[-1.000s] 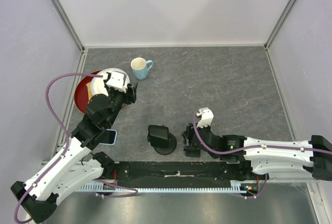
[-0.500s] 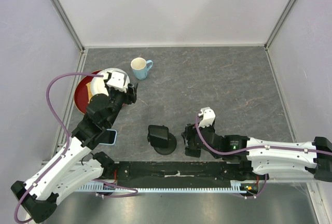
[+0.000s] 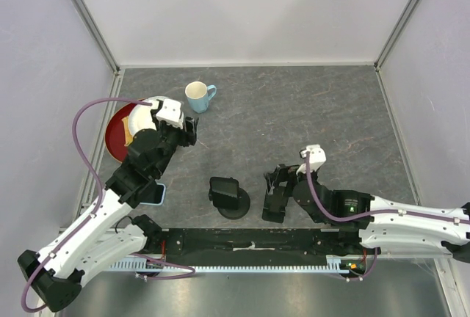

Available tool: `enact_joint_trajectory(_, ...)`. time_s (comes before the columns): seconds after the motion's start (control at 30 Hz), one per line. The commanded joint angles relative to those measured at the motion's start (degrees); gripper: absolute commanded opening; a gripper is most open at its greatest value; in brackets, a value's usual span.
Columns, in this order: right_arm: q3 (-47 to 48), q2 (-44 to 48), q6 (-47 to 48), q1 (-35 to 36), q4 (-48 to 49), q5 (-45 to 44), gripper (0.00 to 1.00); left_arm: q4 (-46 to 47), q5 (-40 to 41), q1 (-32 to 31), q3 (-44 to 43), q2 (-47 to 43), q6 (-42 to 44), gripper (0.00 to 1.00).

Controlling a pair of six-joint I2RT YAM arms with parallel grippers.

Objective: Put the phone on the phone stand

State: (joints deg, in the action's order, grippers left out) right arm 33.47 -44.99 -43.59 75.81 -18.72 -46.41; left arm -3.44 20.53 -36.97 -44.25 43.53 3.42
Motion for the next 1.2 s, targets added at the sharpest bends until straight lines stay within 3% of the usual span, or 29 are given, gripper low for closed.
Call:
enact_joint_trajectory(0.0, 1.95, 2.54, -3.59, -0.57, -0.97, -16.3, 0.98, 0.46, 1.35, 0.06, -2.59, 0.94, -2.72, 0.69)
enact_joint_trajectory(0.1, 4.31, 0.0, -3.17, -7.84, -0.53, -17.06, 0.98, 0.37, 1.96, 0.14, -2.42, 1.47, -2.63, 0.69)
enact_joint_trajectory(0.27, 12.31, -13.61, 4.3, -32.34, 9.54, 4.2, 0.98, 0.28, 2.67, 0.06, -2.42, 3.4, -2.63, 0.7)
enact_joint_trajectory(0.47, 22.94, -31.89, 4.14, -45.46, 20.91, 14.32, 0.98, -0.51, 7.05, 0.14, -3.3, 7.35, -4.64, 0.77)
enact_joint_trajectory(0.6, 24.54, -39.99, 3.95, -49.53, 27.93, 20.65, 0.98, -3.05, 10.22, 0.23, -4.7, 10.87, -7.19, 0.9)
enact_joint_trajectory(0.7, 17.18, -41.05, 7.81, -49.71, 39.6, 21.63, 0.98, -14.25, 7.96, 1.98, -9.88, 14.03, -14.38, 0.93)
enact_joint_trajectory(0.8, 9.17, -39.21, 10.97, -50.58, 49.38, 21.45, 0.98, -23.24, 3.56, 9.09, -13.31, 14.92, -25.28, 0.94)
enact_joint_trajectory(0.93, 5.21, -36.49, 15.02, -51.11, 53.33, 19.87, 0.98, -38.78, -0.65, 16.03, -15.07, 13.43, -37.83, 0.98)
enact_joint_trajectory(1.1, -0.33, -32.1, 15.47, -52.69, 58.35, 20.57, 0.98, -50.85, -12.51, 25.27, -12.89, 11.05, -49.9, 1.0)
enact_joint_trajectory(1.17, -1.65, -31.3, 15.12, -53.74, 60.55, 22.59, 0.98, -55.94, -13.24, 29.14, -11.57, 10.09, -57.1, 1.0)
